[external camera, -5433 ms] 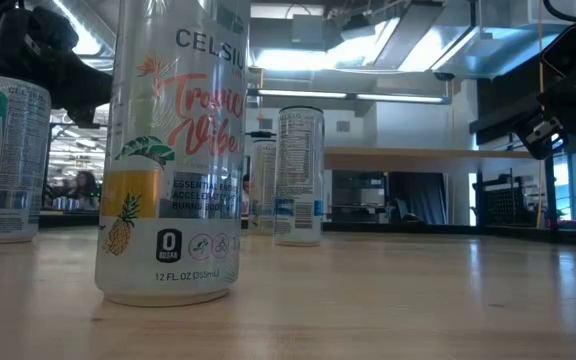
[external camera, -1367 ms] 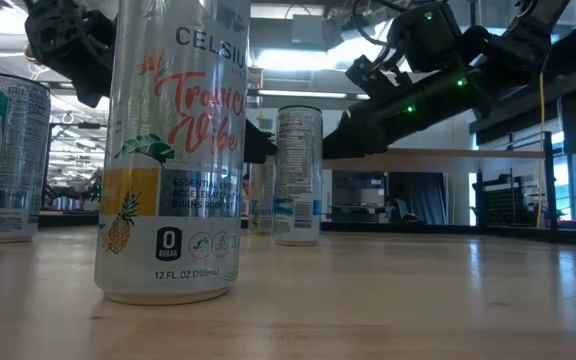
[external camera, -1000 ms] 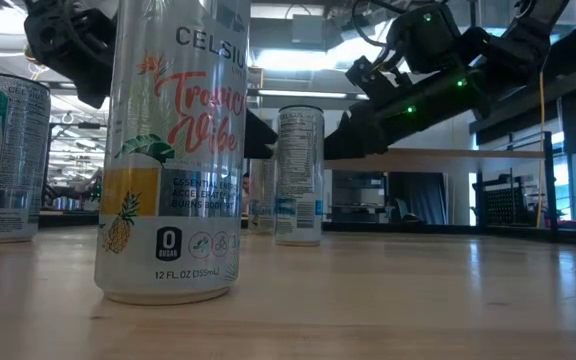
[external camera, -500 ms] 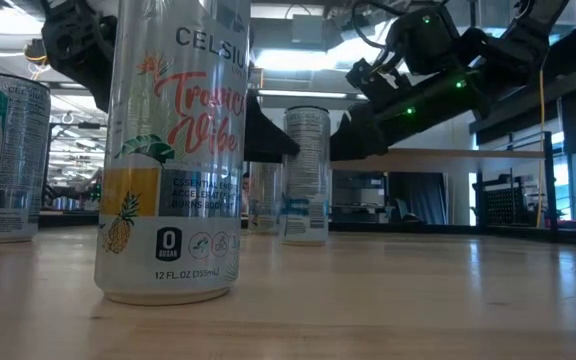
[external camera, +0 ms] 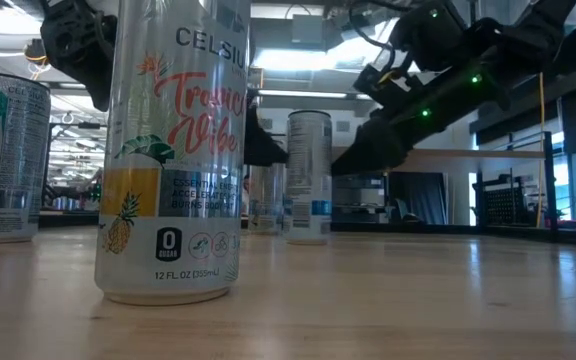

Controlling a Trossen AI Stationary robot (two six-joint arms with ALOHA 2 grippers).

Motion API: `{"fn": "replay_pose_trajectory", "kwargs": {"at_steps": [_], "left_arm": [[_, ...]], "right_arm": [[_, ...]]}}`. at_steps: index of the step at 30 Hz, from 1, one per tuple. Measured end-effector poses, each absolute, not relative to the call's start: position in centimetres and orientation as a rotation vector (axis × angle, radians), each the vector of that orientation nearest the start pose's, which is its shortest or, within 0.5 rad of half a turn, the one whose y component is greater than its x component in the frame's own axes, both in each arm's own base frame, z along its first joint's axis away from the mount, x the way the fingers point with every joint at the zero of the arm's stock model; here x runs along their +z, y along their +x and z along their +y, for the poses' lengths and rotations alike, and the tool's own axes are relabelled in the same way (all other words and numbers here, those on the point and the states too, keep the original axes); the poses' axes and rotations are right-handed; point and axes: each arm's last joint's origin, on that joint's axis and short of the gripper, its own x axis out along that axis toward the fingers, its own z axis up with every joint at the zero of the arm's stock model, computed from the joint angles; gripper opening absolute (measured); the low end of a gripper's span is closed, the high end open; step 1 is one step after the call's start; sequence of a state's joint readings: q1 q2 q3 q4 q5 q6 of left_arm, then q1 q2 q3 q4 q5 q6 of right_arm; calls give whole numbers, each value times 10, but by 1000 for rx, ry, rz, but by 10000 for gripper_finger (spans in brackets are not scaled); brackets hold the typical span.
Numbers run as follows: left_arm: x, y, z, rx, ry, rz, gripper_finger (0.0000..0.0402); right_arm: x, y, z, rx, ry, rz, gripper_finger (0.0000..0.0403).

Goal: Place canned beverage on shelf
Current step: Put the top white and blue soda can on the shelf

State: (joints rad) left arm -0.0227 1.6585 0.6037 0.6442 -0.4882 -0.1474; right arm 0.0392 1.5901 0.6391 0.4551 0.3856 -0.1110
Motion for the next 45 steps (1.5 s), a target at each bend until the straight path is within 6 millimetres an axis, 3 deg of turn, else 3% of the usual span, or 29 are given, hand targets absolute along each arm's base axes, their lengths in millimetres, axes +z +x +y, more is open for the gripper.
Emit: {"fn": "replay_pose_trajectory", "kwargs": {"at_steps": [10,13,17,21,27,32,40,45], "left_arm": [[144,300,11,588,-13,371,247],[146,296,8,554,-2,421,247],[162,288,0,413,-24,458,247],[173,282,-13,230,-74,466,247],[172,292,-22,170,-57,379,247],[160,299,-16,205,-63,364,247],[159,296,-6,493,-22,352,247],[159,295,-2,554,-4,362,247]], "right_arm": [[167,309,18,-104,-167,555,231],[168,305,18,-150,-223,656,231],[170,300,12,-295,-287,734,231],[173,303,7,-424,-315,681,231],[179,317,-7,-428,-241,524,231],[171,324,-11,-387,-217,500,231],[166,325,-8,-334,-222,520,231],[165,325,-2,-277,-205,520,231]]}}
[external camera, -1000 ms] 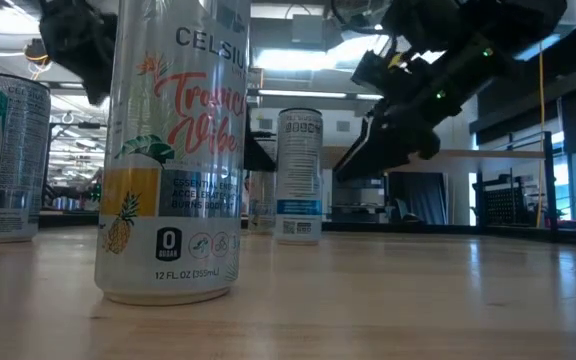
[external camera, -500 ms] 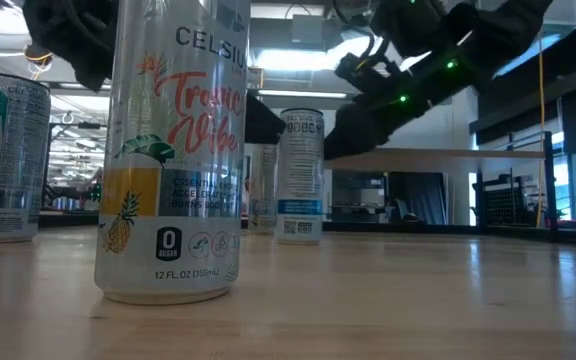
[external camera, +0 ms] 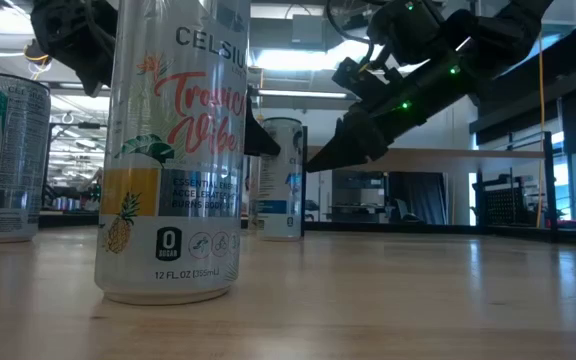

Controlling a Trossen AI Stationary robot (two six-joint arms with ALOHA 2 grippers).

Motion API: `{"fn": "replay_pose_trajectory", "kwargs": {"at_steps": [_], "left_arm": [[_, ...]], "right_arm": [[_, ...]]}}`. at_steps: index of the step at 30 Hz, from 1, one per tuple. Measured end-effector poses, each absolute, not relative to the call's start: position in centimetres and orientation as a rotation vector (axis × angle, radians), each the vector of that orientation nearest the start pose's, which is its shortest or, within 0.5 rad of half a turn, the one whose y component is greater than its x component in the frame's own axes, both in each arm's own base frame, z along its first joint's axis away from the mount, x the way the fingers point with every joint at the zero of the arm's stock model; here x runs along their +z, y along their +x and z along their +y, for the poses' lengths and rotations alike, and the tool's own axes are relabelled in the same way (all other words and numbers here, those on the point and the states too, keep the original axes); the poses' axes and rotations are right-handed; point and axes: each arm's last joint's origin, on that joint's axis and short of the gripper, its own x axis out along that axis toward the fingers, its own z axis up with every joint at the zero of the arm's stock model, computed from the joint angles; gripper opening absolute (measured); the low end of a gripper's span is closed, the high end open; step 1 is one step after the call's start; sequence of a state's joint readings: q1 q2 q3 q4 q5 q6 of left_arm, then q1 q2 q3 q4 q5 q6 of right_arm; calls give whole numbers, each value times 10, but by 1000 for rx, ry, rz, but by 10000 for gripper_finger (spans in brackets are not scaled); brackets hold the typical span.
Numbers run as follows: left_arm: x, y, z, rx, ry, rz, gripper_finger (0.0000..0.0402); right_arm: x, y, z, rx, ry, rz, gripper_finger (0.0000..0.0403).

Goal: Place canned beverage on shelf
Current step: Put the top white and blue soda can on the shelf

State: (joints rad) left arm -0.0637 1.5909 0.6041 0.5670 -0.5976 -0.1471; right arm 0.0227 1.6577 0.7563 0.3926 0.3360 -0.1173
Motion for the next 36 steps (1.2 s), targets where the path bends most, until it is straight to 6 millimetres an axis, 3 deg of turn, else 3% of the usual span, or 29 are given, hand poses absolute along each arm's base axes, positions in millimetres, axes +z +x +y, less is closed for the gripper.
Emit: {"fn": "replay_pose_trajectory", "kwargs": {"at_steps": [6,12,17,24,30,36], "left_arm": [[156,293,-1,553,8,401,247],[160,288,-7,510,83,449,247],[173,278,-14,481,102,475,247],[170,278,-12,487,104,493,247],[154,282,1,539,87,540,247],[152,283,5,549,83,542,247]], "right_arm": [[165,325,4,-235,-227,527,231],[164,323,0,-340,-286,553,231],[168,323,-19,-532,-325,536,231],[162,332,-41,-470,-224,438,231],[158,338,-36,-429,-211,384,231],[157,339,-26,-395,-212,384,231]]}}
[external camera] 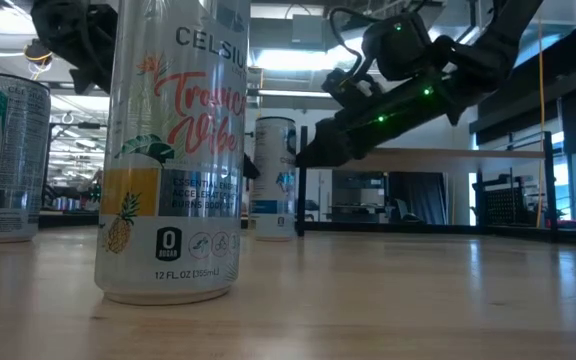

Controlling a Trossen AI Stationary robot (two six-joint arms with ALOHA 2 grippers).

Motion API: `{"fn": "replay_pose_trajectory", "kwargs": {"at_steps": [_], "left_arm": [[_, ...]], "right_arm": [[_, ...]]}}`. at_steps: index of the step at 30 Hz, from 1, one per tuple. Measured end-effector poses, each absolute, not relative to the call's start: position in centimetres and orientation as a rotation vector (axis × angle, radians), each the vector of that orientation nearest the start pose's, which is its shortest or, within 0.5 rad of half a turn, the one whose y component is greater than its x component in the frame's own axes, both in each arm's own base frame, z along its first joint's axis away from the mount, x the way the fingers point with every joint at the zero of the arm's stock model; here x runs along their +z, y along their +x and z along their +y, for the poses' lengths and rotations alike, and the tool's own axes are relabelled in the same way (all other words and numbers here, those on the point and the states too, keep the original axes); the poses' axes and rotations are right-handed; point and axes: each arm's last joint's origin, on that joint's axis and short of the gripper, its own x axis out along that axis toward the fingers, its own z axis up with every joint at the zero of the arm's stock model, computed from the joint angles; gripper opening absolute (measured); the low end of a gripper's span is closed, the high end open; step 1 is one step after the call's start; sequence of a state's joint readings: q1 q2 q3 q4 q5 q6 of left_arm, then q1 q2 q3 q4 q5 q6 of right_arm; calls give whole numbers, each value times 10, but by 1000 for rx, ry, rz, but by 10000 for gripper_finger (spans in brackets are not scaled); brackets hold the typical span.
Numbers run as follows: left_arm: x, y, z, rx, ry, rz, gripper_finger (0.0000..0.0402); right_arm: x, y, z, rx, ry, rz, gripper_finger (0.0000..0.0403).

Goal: Place canned beverage on shelf
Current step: Put the top white and blue soda can on the shelf

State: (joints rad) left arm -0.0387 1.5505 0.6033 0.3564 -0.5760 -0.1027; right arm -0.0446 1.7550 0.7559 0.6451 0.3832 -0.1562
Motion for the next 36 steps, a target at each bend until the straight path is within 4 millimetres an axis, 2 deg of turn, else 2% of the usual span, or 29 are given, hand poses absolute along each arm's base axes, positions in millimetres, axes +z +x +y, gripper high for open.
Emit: {"fn": "replay_pose_trajectory", "kwargs": {"at_steps": [12,36], "left_arm": [[154,279,-3,521,141,573,247],[159,282,-5,493,111,521,247]], "right_arm": [[158,340,1,-317,-226,372,231],[154,338,-3,-408,-246,414,231]]}}
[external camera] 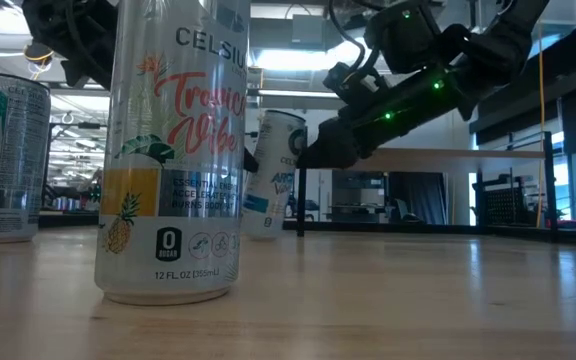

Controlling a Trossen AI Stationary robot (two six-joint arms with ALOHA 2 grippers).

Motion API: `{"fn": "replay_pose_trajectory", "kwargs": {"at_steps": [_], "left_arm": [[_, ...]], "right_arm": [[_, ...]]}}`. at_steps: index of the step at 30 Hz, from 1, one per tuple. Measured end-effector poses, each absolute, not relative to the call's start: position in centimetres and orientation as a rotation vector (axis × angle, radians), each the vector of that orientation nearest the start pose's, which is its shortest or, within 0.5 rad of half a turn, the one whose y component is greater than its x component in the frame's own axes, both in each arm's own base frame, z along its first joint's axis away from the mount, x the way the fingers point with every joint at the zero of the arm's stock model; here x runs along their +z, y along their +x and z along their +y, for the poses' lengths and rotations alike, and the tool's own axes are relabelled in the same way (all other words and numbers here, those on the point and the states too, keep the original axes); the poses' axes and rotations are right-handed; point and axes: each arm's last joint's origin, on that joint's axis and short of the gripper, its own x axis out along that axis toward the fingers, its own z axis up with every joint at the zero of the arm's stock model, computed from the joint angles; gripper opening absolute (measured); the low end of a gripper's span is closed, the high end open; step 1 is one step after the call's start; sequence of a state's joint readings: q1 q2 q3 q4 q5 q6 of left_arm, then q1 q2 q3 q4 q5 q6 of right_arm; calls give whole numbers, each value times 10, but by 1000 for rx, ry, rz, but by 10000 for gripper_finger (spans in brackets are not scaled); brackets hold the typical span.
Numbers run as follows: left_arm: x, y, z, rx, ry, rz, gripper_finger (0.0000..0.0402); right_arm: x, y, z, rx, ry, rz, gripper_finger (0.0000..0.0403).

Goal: Place canned beverage on shelf
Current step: Put the top white and blue soda can on the shelf

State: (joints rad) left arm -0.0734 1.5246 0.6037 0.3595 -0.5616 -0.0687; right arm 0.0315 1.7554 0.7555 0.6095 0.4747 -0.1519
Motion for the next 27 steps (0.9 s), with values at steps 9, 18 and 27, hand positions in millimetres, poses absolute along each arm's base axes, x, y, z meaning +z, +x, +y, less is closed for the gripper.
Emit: {"fn": "replay_pose_trajectory", "kwargs": {"at_steps": [9,18,27], "left_arm": [[164,281,-10,480,115,512,247],[167,278,-15,458,121,518,247],[163,277,-17,387,106,561,247]], "right_arm": [[158,345,-2,-395,-203,504,231],[160,349,0,-362,-193,524,231],[165,351,1,-347,-186,484,231]]}}
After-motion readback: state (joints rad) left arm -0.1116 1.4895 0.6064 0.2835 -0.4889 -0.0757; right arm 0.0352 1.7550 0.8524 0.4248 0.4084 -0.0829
